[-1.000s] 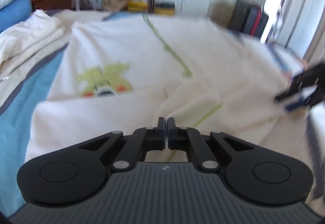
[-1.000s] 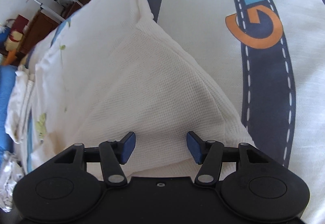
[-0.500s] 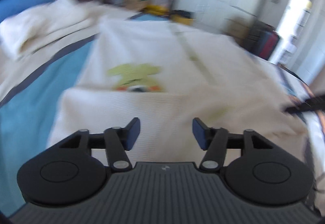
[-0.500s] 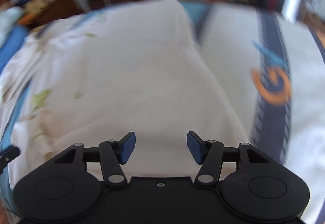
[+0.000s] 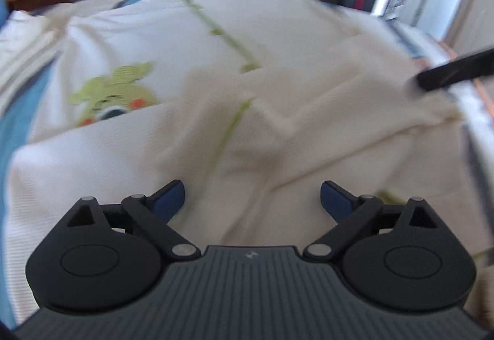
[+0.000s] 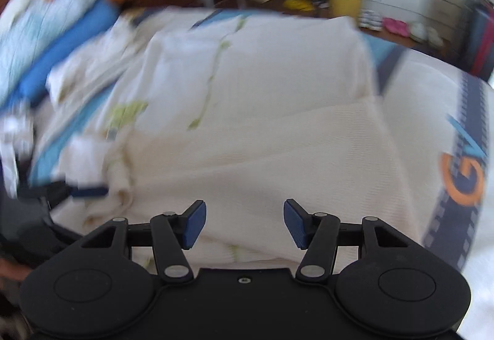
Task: Fold clothes
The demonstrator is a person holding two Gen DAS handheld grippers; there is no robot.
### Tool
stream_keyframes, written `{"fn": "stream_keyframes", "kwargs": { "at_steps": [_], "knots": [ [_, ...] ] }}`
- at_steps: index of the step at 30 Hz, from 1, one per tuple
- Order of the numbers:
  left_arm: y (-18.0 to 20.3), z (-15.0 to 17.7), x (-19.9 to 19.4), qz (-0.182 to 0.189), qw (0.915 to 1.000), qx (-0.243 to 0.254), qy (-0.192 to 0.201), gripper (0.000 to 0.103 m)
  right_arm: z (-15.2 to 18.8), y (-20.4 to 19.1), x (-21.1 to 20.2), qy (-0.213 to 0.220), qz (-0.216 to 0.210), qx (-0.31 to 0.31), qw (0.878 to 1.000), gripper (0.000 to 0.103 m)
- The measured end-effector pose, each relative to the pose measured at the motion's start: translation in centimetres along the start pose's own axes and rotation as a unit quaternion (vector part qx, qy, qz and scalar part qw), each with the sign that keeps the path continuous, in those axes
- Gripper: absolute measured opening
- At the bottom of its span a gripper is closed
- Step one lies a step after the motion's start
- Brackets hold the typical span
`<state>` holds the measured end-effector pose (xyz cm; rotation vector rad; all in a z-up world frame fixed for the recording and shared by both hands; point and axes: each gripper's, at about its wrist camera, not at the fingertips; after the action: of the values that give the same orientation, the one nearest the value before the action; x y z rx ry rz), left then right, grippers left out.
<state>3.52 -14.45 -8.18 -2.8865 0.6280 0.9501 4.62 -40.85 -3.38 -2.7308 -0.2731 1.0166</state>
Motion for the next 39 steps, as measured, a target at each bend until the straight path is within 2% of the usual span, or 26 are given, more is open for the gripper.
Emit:
{"fn": "stream_keyframes", "kwargs": {
  "at_steps": [1, 2, 3, 4, 6, 9, 12, 13, 14, 16, 18, 20, 21, 22, 23, 24, 25, 27, 29, 32, 33, 35, 39],
  "knots": [
    [-0.7, 0.0, -0.3, -0.011, 0.9998, -0.009, 0.011, 0.054, -0.1, 1.0, -0.7, 0.009, 0.005, 0.035, 0.999, 0.063],
    [-1.5, -0.2, -0.6, -0.013, 0.9995, -0.026, 0.014, 0.044, -0.2, 2.2, -1.4, 0.015, 0.009, 0.073, 0.997, 0.063],
    [-2.5, -0.6, -1.0, -0.004, 0.9985, -0.052, 0.016, 0.019, -0.1, 3.2, -1.9, 0.017, 0.010, 0.109, 0.994, 0.063],
    [-3.5, -1.0, -1.5, 0.006, 0.9966, -0.079, 0.019, 0.015, 0.2, 4.2, -2.1, 0.015, 0.008, 0.143, 0.990, 0.063],
    [-5.5, -1.9, -2.5, 0.017, 0.9902, -0.136, 0.027, 0.014, 0.9, 5.7, -2.2, 0.003, 0.014, 0.199, 0.980, 0.063],
    [-9.1, -3.2, -4.3, 0.028, 0.9740, -0.220, 0.048, 0.014, 2.7, 7.1, -2.0, -0.020, 0.040, 0.275, 0.960, 0.063],
    [-12.8, -2.8, -5.4, 0.054, 0.9489, -0.310, 0.029, 0.014, 5.0, 8.3, -1.6, -0.039, 0.073, 0.336, 0.938, 0.063],
    [-13.4, -2.2, -5.3, 0.060, 0.9481, -0.312, 0.012, 0.014, 5.5, 8.6, -1.7, -0.033, 0.100, 0.348, 0.932, 0.063],
    [-13.9, -1.6, -5.3, 0.062, 0.9485, -0.310, -0.007, 0.014, 5.6, 8.7, -2.0, -0.017, 0.133, 0.345, 0.929, 0.063],
    [-14.8, -0.2, -4.9, 0.041, 0.9586, -0.279, -0.043, 0.016, 5.0, 8.5, -2.5, 0.014, 0.183, 0.319, 0.930, 0.063],
    [-15.8, 0.7, -4.6, 0.020, 0.9640, -0.261, -0.047, 0.014, 4.6, 8.3, -2.7, 0.033, 0.180, 0.313, 0.932, 0.063],
    [-16.8, 0.8, -4.8, 0.007, 0.9679, -0.250, -0.025, 0.015, 4.7, 8.1, -2.5, 0.035, 0.152, 0.326, 0.932, 0.063],
    [-17.1, 0.8, -4.9, 0.002, 0.9692, -0.246, -0.013, 0.021, 4.8, 8.0, -2.3, 0.031, 0.138, 0.331, 0.933, 0.063],
    [-17.3, 0.8, -5.1, 0.006, 0.9689, -0.247, -0.004, 0.035, 4.8, 7.8, -2.2, 0.030, 0.130, 0.335, 0.933, 0.063],
    [-17.4, 0.9, -5.3, 0.020, 0.9663, -0.257, 0.003, 0.045, 4.9, 7.5, -2.2, 0.035, 0.134, 0.338, 0.931, 0.063],
    [-17.5, 1.0, -5.5, 0.034, 0.9633, -0.266, 0.010, 0.063, 5.0, 7.2, -2.5, 0.045, 0.145, 0.341, 0.928, 0.063],
    [-17.5, 1.1, -5.7, 0.048, 0.9601, -0.275, 0.017, 0.071, 4.9, 7.2, -2.8, 0.052, 0.149, 0.345, 0.925, 0.063],
    [-17.4, 1.4, -5.8, 0.071, 0.9564, -0.283, 0.016, 0.072, 4.9, 7.5, -3.1, 0.059, 0.141, 0.355, 0.922, 0.063],
    [-17.1, 1.5, -5.3, 0.077, 0.9583, -0.275, 0.002, 0.073, 5.3, 8.2, -2.7, 0.057, 0.131, 0.378, 0.915, 0.063],
    [-15.9, 1.8, -4.6, 0.046, 0.9751, -0.215, -0.029, 0.073, 6.3, 8.9, -1.2, 0.030, 0.146, 0.403, 0.903, 0.063],
    [-15.4, 1.8, -4.4, 0.038, 0.9798, -0.193, -0.034, 0.073, 6.6, 8.8, -0.8, 0.022, 0.161, 0.396, 0.904, 0.063],
    [-14.8, 1.8, -4.1, 0.037, 0.9826, -0.178, -0.039, 0.074, 6.8, 8.4, -0.5, 0.024, 0.175, 0.380, 0.908, 0.063],
    [-15.1, 1.7, -3.5, 0.045, 0.9772, -0.202, -0.047, 0.074, 6.0, 8.1, 0.7, 0.084, 0.185, 0.342, 0.917, 0.063]
  ]
}}
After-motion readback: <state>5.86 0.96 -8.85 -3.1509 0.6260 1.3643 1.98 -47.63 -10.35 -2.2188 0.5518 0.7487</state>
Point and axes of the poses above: each gripper's, at about its wrist camera, not at the fingertips, and x roughly the way its jaws point, y to its right, z to its underside, and after that the axes turned 14 degrees about y, right-handed
